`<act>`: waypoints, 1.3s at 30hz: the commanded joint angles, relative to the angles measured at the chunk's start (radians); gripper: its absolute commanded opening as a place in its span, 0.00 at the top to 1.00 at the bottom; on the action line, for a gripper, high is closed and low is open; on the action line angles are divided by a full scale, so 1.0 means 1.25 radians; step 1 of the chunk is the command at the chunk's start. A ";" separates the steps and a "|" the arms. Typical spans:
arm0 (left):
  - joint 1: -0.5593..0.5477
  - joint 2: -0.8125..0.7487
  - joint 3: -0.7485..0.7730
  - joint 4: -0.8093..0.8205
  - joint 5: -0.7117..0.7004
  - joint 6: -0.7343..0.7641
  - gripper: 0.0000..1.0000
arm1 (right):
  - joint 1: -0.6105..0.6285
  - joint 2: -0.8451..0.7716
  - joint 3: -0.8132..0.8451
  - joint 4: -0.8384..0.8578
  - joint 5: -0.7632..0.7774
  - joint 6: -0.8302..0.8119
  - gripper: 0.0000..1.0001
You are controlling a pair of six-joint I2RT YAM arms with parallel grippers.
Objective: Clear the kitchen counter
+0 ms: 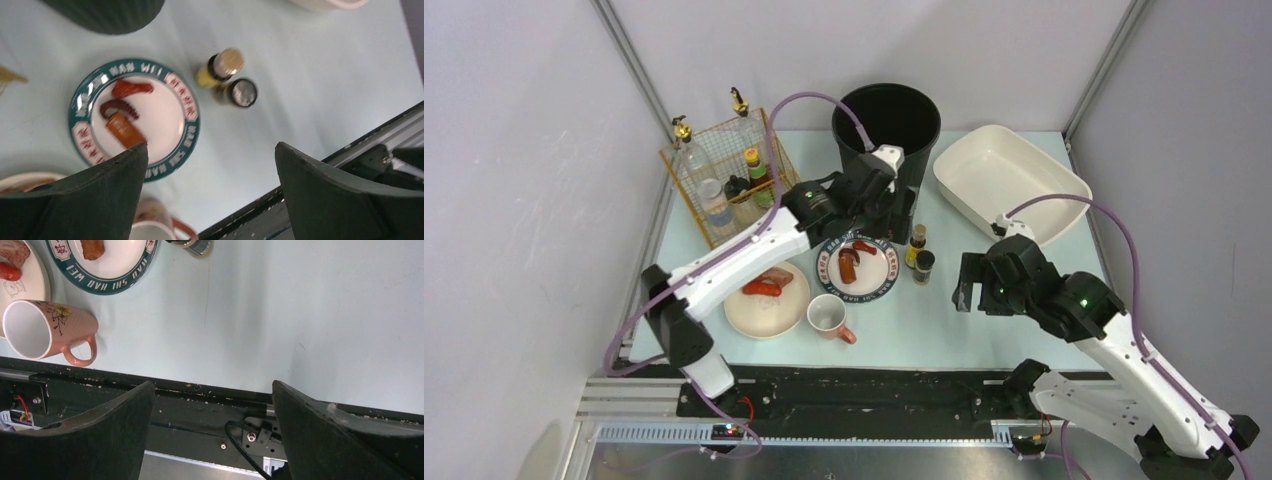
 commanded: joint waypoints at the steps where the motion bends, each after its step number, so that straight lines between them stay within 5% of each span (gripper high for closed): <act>1: -0.016 0.101 0.104 0.046 0.055 -0.024 0.00 | -0.005 -0.042 0.011 -0.039 0.024 -0.001 0.09; 19: -0.033 0.324 0.268 0.045 -0.007 -0.057 0.01 | -0.005 -0.110 -0.041 -0.040 -0.033 0.023 0.09; 26: -0.032 0.360 0.270 0.046 -0.031 -0.055 0.11 | -0.005 -0.112 -0.057 -0.029 -0.045 0.026 0.09; 39: -0.033 0.387 0.264 0.047 -0.070 -0.059 0.45 | -0.005 -0.121 -0.072 -0.029 -0.046 0.030 0.09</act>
